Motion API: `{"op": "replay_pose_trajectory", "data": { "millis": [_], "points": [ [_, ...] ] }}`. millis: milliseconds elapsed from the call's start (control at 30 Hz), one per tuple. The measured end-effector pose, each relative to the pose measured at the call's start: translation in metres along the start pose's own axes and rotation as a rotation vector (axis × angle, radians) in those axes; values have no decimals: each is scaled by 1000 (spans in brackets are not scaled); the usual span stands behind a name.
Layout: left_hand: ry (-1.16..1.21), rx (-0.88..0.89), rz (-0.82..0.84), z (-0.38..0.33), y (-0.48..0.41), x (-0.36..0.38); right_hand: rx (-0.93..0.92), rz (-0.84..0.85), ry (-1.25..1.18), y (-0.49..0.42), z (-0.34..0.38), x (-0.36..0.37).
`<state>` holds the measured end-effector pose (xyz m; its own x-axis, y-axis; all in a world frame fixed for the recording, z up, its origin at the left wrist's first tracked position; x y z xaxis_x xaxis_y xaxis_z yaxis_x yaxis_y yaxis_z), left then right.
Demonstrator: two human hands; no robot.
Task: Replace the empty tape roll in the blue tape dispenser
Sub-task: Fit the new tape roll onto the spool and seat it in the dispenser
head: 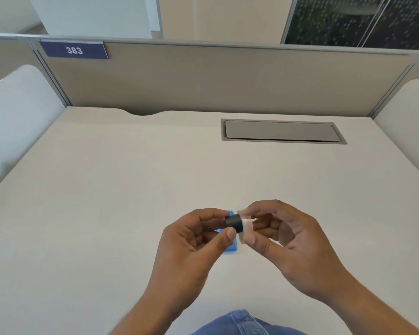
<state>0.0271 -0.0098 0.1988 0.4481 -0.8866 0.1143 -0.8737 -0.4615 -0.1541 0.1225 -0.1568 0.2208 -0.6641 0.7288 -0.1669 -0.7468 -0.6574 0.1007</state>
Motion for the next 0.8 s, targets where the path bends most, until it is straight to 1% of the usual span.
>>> {"op": "replay_pose_trajectory", "data": {
  "millis": [200, 333, 467, 567, 800],
  "points": [
    [22, 22, 0, -8, 6, 0, -19, -5, -14, 6, 5, 3],
    [-3, 12, 5, -8, 8, -1, -48, -20, 33, 10, 9, 3],
    [-44, 3, 60, -7, 9, 1, -64, -6, 67, 11, 11, 7],
    [-52, 6, 69, -6, 9, 3, -53, 0, 52, 10, 10, 8],
    [12, -49, 12, 2, 6, 2, -26, -22, 47, 5, 7, 8]
  ]
}}
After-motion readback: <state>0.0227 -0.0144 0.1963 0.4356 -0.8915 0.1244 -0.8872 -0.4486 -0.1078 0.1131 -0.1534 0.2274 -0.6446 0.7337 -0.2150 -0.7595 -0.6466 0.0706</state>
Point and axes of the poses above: each hand's wrist, its own y-axis away from the middle knuckle, its own x-axis out of the palm, z = x × y, the point moved 5 cm from there along -y, towards the middle knuckle, and after that the axes turned 12 degrees about x, right-handed, at the moved point
